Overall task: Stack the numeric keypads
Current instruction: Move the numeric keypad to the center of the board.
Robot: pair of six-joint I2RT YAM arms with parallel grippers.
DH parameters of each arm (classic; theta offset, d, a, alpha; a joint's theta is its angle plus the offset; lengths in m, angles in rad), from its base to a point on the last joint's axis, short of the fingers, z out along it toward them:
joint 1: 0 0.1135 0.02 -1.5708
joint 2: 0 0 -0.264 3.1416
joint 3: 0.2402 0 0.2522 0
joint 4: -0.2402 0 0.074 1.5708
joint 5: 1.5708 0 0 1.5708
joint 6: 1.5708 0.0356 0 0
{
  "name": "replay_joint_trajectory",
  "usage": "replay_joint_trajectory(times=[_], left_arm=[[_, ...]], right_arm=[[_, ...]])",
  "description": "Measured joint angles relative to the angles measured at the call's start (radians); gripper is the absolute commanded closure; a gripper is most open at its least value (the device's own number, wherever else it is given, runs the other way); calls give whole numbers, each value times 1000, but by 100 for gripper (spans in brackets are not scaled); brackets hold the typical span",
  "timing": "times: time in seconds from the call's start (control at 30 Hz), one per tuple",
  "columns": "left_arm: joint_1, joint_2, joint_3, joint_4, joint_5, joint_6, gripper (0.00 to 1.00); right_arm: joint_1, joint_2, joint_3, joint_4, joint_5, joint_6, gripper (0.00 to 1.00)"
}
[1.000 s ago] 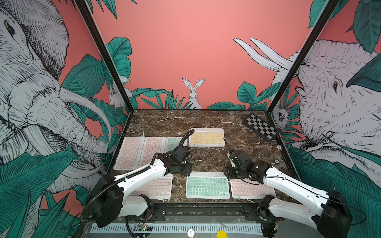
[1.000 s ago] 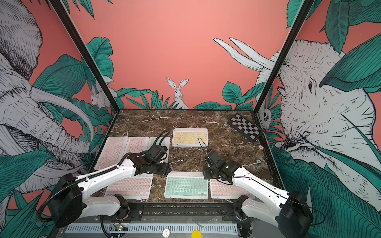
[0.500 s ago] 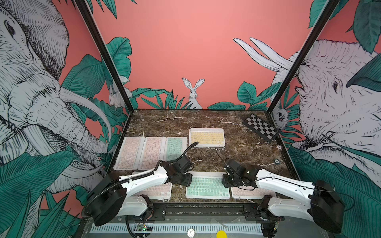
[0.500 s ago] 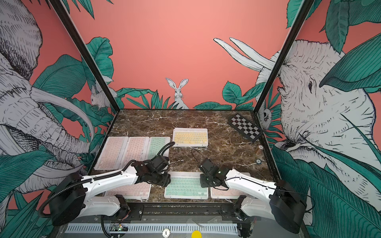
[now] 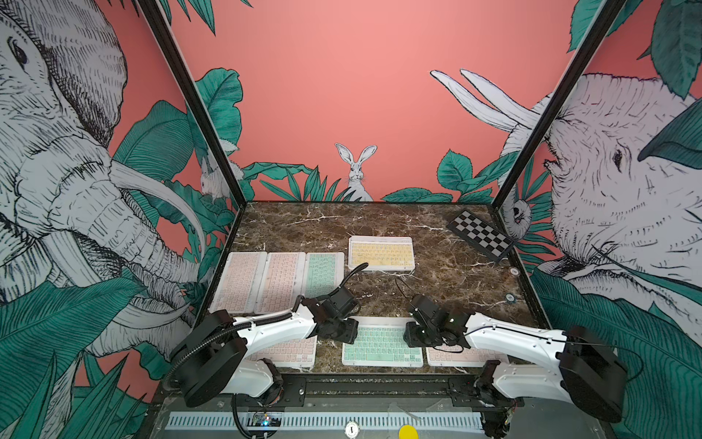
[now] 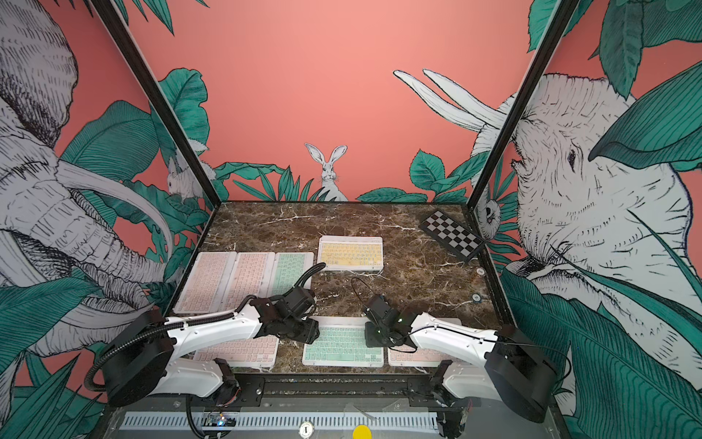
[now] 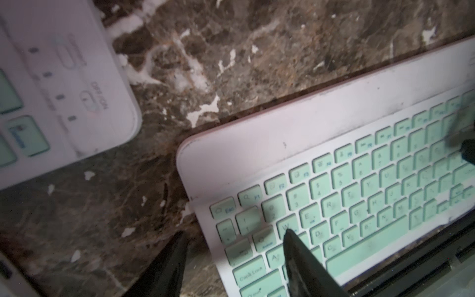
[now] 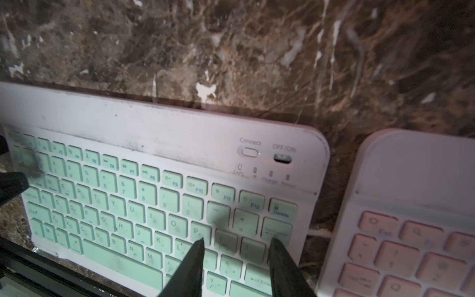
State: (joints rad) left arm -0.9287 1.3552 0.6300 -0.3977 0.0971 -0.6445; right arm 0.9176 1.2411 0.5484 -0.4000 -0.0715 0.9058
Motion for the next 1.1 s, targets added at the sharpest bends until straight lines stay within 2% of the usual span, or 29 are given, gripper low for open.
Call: replay_joint_trajectory(times=[0.2, 0.5, 1.1], left_arm=[[0, 18, 5, 27, -5, -23, 38], [1, 78, 63, -1, -43, -48, 38], [10, 172, 146, 0, -126, -56, 38]], right_arm=[[0, 54, 21, 60, 5, 7, 59], [-3, 92, 55, 44, 18, 2, 58], [-123, 148, 87, 99, 7, -89, 58]])
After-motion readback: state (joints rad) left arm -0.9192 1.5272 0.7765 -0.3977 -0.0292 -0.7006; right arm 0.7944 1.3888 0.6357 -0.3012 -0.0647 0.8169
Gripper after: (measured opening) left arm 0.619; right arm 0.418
